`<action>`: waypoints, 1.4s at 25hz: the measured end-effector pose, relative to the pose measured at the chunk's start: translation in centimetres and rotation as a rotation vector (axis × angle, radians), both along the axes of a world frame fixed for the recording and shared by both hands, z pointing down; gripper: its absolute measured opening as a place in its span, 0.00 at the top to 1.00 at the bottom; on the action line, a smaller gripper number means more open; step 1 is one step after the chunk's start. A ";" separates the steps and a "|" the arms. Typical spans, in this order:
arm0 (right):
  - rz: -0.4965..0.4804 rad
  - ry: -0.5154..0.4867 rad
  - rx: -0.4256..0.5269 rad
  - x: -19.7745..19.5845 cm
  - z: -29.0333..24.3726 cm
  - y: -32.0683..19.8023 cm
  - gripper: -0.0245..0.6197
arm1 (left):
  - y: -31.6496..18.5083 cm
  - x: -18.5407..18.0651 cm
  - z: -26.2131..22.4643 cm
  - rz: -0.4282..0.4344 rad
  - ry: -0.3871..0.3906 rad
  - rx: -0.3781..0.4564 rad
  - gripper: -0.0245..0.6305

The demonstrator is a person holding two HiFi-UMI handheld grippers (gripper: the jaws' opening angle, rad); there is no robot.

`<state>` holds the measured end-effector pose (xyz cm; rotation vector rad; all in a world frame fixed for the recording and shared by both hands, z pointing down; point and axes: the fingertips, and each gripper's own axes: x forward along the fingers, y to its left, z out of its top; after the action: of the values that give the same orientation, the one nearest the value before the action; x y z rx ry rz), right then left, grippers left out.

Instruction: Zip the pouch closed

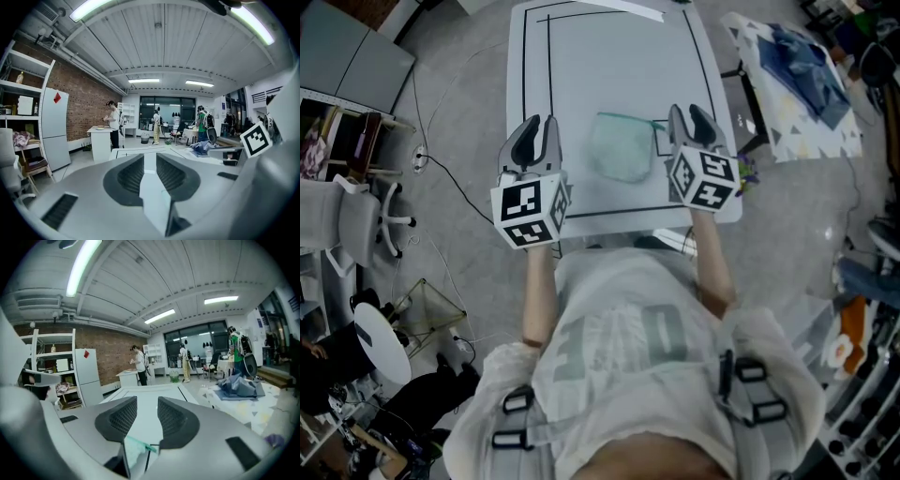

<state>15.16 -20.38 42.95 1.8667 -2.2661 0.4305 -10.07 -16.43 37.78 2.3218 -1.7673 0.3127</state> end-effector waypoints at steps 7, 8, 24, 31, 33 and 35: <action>-0.056 0.038 0.204 -2.4 -6.7 1.8 0.84 | 0.1 0.6 0.8 0.010 0.007 -0.023 0.87; -0.064 0.040 0.215 -2.8 -7.1 2.1 0.86 | 0.1 0.7 0.8 0.012 0.008 -0.025 0.86; -0.097 0.043 0.214 -4.1 -6.3 3.7 0.95 | -0.3 0.7 0.8 0.013 0.011 -0.026 0.87; -0.094 0.050 0.205 -4.1 -5.8 3.9 0.95 | -0.3 0.6 0.9 0.017 0.014 -0.022 0.86; -0.092 0.048 0.204 -4.0 -5.7 3.8 0.95 | -0.3 0.5 0.9 0.014 0.016 -0.021 0.86; -0.092 0.047 0.207 -4.0 -5.7 3.7 0.95 | -0.4 0.4 0.9 0.012 0.018 -0.020 0.87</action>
<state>11.21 -16.64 37.20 1.8315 -2.4336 0.1420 -9.71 -16.80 38.65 2.3154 -1.7341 0.3085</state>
